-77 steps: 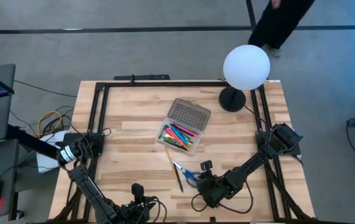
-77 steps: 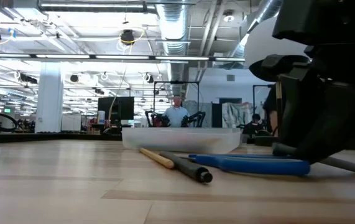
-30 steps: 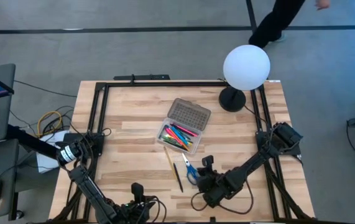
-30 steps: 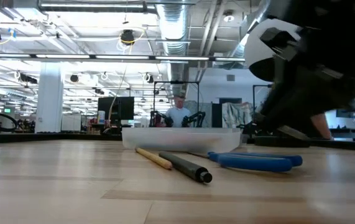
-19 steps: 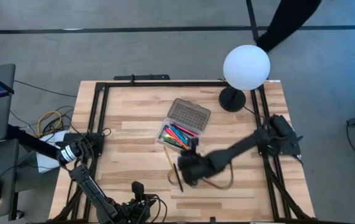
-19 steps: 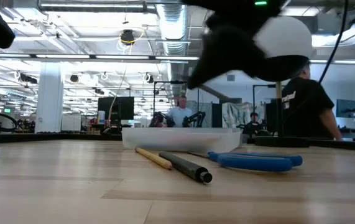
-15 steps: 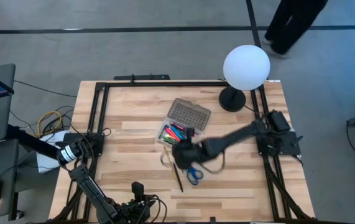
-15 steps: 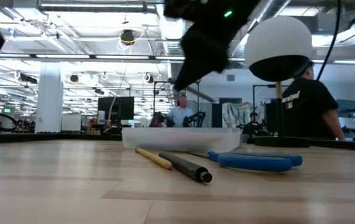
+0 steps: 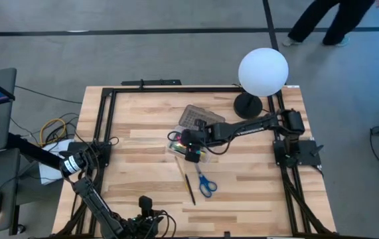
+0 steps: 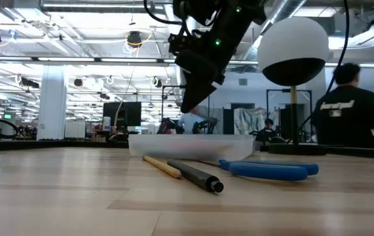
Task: Pick & place school supplies into a supply box
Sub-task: Put the gray crayon into the gray supply box, then put the orange pencil into the gray supply box
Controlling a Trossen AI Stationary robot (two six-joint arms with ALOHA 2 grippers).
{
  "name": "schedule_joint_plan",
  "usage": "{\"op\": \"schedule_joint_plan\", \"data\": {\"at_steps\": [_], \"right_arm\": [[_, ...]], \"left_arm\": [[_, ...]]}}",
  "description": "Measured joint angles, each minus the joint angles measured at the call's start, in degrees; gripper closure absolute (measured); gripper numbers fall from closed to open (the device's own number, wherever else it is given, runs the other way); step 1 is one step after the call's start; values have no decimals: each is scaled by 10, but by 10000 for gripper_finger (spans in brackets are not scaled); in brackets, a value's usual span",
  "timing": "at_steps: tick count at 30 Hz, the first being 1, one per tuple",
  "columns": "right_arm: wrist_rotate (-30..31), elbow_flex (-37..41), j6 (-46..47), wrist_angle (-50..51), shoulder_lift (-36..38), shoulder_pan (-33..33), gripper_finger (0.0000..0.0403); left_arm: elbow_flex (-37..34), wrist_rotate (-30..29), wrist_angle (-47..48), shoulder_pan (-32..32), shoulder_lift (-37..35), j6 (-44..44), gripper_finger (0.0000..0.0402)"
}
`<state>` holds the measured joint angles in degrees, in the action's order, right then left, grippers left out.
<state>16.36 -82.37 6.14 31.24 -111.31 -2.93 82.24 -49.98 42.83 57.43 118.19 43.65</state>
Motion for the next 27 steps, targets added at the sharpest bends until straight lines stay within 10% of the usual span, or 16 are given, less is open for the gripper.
{"op": "schedule_joint_plan", "data": {"at_steps": [13,27], "right_arm": [[13,2,-26,2,11,-31,295],[227,0,6,125,130,-252,296]], "left_arm": [[0,-3,0,-1,0,3,301],[0,-3,-8,-34,0,-72,301]]}}
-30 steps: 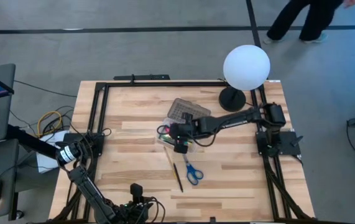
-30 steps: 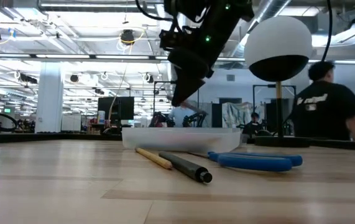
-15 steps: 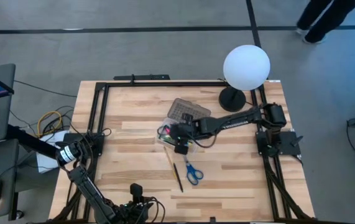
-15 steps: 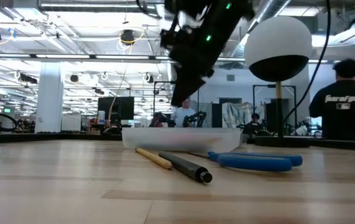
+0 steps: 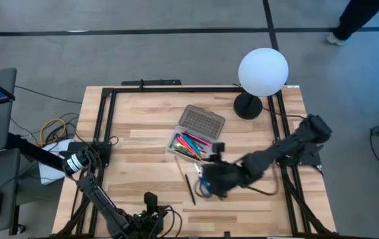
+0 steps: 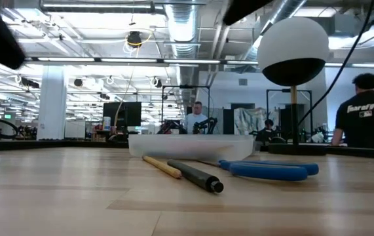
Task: Pick & place school supplies into a supply box
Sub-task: Put the orange pencil into the gray supply box
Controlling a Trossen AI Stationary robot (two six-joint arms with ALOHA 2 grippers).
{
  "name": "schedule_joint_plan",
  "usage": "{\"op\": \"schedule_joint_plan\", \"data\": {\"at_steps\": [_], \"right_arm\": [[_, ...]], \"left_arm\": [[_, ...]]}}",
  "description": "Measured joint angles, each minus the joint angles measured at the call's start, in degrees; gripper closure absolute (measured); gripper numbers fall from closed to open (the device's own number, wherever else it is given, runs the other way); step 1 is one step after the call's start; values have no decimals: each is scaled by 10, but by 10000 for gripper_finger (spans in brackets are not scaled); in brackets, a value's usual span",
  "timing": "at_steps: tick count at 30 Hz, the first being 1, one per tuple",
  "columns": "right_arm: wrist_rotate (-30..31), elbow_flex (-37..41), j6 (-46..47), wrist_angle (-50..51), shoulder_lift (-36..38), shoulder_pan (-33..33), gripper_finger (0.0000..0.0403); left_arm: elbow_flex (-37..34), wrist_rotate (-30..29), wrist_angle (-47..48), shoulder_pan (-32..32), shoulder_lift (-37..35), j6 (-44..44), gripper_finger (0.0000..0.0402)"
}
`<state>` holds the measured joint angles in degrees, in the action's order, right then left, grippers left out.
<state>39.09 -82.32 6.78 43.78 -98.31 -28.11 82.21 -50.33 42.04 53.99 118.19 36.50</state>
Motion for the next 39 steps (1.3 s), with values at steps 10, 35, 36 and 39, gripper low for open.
{"op": "schedule_joint_plan", "data": {"at_steps": [10,35,36,39], "right_arm": [[46,71,132,41,80,-168,296],[345,131,307,-25,73,-509,296],[345,131,307,-25,72,-510,296],[342,131,316,-27,72,-509,296]], "left_arm": [[0,16,0,-64,0,-48,301],[0,201,11,-240,0,-381,301],[0,205,11,-249,0,-392,301],[0,230,10,-275,0,-417,301]]}}
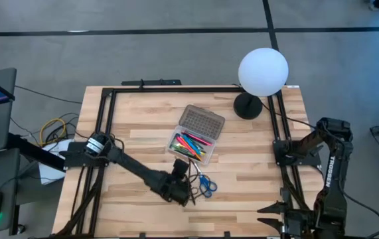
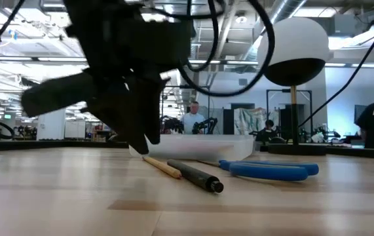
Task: Pick & place school supplies into a supply box
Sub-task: Put the orange pencil into the gray supply box
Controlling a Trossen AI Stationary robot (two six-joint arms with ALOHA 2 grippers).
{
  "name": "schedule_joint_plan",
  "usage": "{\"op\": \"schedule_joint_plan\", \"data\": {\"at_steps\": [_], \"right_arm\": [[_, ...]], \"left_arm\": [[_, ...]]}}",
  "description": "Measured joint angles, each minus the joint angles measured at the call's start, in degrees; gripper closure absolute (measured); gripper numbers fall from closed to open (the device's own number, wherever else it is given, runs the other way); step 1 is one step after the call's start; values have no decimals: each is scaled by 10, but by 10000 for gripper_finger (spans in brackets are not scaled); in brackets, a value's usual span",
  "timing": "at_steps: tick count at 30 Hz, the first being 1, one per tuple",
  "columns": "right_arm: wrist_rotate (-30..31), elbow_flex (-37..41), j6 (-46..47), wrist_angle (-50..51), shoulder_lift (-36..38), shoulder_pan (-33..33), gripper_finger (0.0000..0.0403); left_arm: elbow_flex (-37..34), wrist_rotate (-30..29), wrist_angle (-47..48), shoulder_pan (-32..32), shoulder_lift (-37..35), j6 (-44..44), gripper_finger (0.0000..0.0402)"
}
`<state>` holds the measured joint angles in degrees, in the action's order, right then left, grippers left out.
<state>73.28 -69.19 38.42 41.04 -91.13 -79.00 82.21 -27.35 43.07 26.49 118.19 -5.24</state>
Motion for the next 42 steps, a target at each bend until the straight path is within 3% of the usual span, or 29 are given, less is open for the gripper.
{"op": "schedule_joint_plan", "data": {"at_steps": [8,18,25,35,42], "right_arm": [[-16,0,2,-8,0,1,296],[-29,0,2,-25,0,1,296],[-58,0,2,-33,0,1,296],[-59,0,2,-40,0,1,296],[-61,0,7,-43,0,1,296]], "left_arm": [[0,123,0,-70,0,-60,301],[0,198,-7,-129,0,-121,301],[0,259,-6,-149,0,-108,301],[0,271,15,-131,0,-67,301],[0,231,37,-96,0,-7,301]]}}
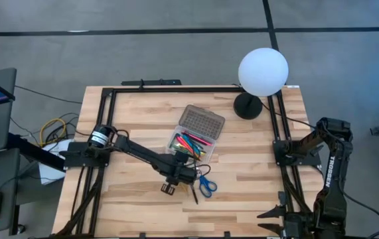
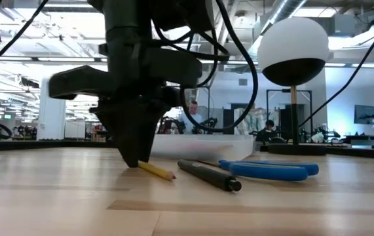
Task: Pick & place school supplies into a supply box
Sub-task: Put the orange pencil into the gray supply box
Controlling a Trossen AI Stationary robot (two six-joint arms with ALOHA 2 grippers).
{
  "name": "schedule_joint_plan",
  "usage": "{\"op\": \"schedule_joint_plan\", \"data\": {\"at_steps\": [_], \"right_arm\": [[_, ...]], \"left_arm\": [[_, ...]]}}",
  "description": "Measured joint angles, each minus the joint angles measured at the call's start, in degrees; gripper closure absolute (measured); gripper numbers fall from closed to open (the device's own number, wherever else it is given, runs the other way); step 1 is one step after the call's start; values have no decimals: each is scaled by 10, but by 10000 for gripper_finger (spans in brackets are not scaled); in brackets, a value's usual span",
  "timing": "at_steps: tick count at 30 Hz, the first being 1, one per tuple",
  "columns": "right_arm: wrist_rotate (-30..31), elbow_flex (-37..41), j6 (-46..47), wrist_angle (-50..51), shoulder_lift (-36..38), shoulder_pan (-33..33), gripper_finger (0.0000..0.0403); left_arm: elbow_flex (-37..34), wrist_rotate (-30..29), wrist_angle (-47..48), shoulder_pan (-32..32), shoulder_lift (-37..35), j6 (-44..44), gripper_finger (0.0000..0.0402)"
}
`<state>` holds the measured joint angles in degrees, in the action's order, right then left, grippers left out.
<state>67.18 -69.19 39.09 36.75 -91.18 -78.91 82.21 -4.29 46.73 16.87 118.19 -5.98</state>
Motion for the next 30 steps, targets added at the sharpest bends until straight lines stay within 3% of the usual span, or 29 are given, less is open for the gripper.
{"op": "schedule_joint_plan", "data": {"at_steps": [16,22,30], "right_arm": [[-2,-1,15,2,-1,11,296],[-9,-1,14,3,-1,31,296],[-48,-1,10,5,-1,61,296]], "left_arm": [[-85,-88,-53,73,-10,175,302],[-70,-136,-42,95,-9,160,302],[-57,-109,-30,89,-12,153,302]]}}
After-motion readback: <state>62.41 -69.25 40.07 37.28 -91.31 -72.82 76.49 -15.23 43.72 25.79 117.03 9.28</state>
